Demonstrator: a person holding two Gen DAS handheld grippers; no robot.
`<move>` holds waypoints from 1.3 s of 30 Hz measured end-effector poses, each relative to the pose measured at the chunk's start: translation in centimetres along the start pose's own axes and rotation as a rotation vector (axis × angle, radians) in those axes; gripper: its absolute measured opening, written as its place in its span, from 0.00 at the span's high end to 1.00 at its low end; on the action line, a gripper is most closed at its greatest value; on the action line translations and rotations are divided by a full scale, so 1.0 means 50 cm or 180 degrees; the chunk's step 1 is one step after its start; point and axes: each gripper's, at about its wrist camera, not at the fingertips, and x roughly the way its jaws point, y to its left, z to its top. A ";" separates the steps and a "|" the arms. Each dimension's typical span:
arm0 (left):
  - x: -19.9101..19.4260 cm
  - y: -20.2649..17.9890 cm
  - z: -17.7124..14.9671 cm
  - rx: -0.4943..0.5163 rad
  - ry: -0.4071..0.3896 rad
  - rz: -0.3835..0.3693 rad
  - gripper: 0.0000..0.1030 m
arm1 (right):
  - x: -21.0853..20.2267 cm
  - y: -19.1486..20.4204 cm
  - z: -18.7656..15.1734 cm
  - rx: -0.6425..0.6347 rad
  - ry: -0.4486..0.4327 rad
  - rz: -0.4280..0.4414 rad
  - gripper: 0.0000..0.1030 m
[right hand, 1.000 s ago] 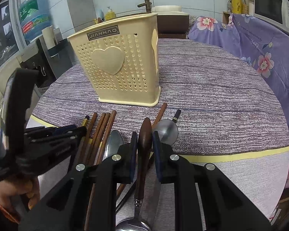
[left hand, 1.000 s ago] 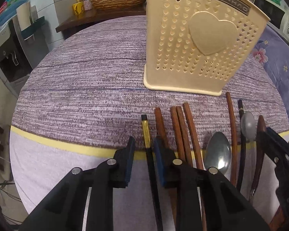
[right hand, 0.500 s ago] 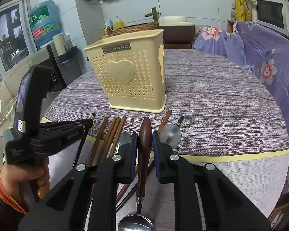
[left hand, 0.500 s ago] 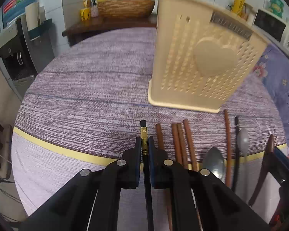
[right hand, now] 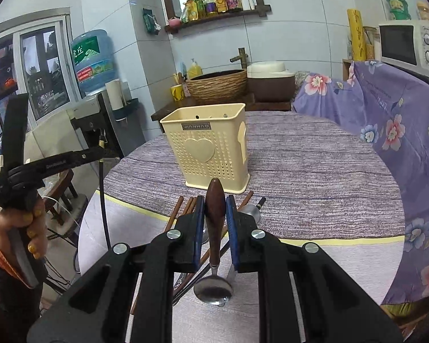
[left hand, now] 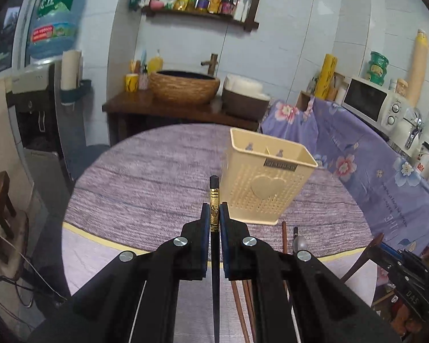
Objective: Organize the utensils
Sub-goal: 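Lift both held utensils upright and carry them over the cream holder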
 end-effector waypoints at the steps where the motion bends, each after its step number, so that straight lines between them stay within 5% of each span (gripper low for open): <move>1: -0.001 0.002 0.003 0.0006 -0.0023 0.0013 0.92 | 0.000 0.001 0.001 -0.0006 -0.0009 -0.0009 0.84; 16: -0.028 0.010 0.093 -0.0017 -0.0273 -0.0027 0.92 | -0.020 0.024 0.085 -0.0148 -0.0206 0.0079 0.84; 30: -0.066 -0.052 0.382 -0.0177 -0.0752 -0.0249 0.92 | 0.027 0.052 0.434 -0.0142 -0.0751 -0.0103 0.84; 39: 0.060 -0.079 0.344 -0.0187 -0.0693 -0.0043 0.92 | 0.175 0.033 0.399 -0.0042 -0.0540 -0.0239 0.84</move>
